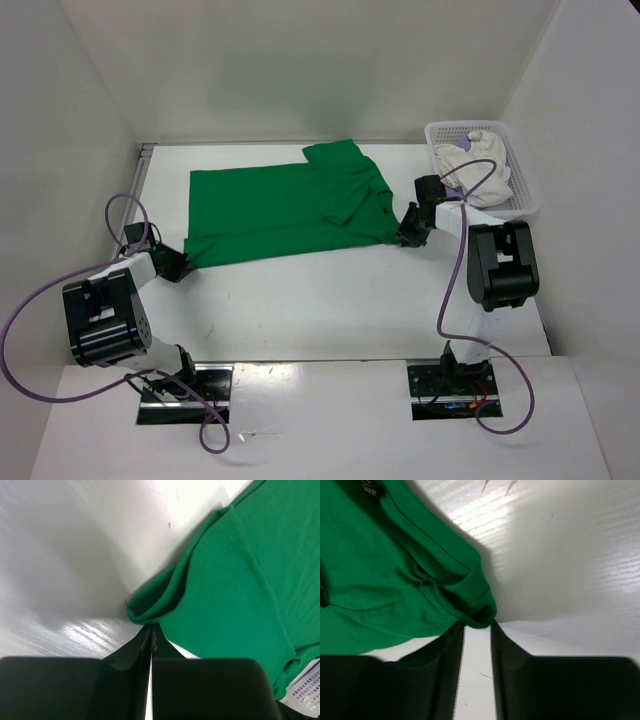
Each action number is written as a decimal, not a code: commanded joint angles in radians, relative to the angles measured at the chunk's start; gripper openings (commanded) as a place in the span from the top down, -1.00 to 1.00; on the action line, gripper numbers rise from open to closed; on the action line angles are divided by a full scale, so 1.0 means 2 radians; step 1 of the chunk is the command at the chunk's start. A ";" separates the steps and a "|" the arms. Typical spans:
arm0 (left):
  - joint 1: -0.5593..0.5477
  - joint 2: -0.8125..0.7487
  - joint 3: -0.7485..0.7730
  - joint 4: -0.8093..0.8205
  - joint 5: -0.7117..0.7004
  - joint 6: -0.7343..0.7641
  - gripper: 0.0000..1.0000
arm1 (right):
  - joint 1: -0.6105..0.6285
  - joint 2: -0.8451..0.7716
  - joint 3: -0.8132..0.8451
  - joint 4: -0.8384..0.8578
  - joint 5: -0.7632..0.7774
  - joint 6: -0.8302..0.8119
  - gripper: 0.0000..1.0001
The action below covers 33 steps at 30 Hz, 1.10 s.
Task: Fold and stack the t-shirts
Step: Fold the flattened tshirt in 1/3 of the way
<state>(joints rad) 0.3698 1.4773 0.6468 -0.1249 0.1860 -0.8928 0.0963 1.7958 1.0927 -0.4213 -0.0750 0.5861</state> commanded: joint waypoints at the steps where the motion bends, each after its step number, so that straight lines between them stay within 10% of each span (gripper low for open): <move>1: 0.002 0.009 0.006 0.020 -0.014 -0.001 0.95 | -0.016 0.013 0.013 0.031 0.016 0.026 0.43; 9: 0.002 0.022 0.032 -0.008 -0.036 0.018 1.00 | -0.016 -0.011 0.007 0.024 0.031 0.041 0.99; 25: 0.019 -0.071 0.019 -0.123 -0.042 0.064 1.00 | -0.021 -0.241 -0.119 -0.130 -0.010 0.082 0.97; 29: 0.024 -0.155 0.012 -0.161 -0.009 0.041 0.10 | -0.021 -0.287 -0.125 -0.161 -0.010 0.087 0.25; 33: 0.024 -0.179 0.032 -0.180 -0.009 0.048 -0.48 | -0.025 -0.305 -0.095 -0.161 -0.010 0.067 0.07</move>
<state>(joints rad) 0.4103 1.1423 0.6811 -0.4210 0.1429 -0.8036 0.0570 1.2087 0.8581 -0.6945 -0.0937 0.7387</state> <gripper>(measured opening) 0.717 0.458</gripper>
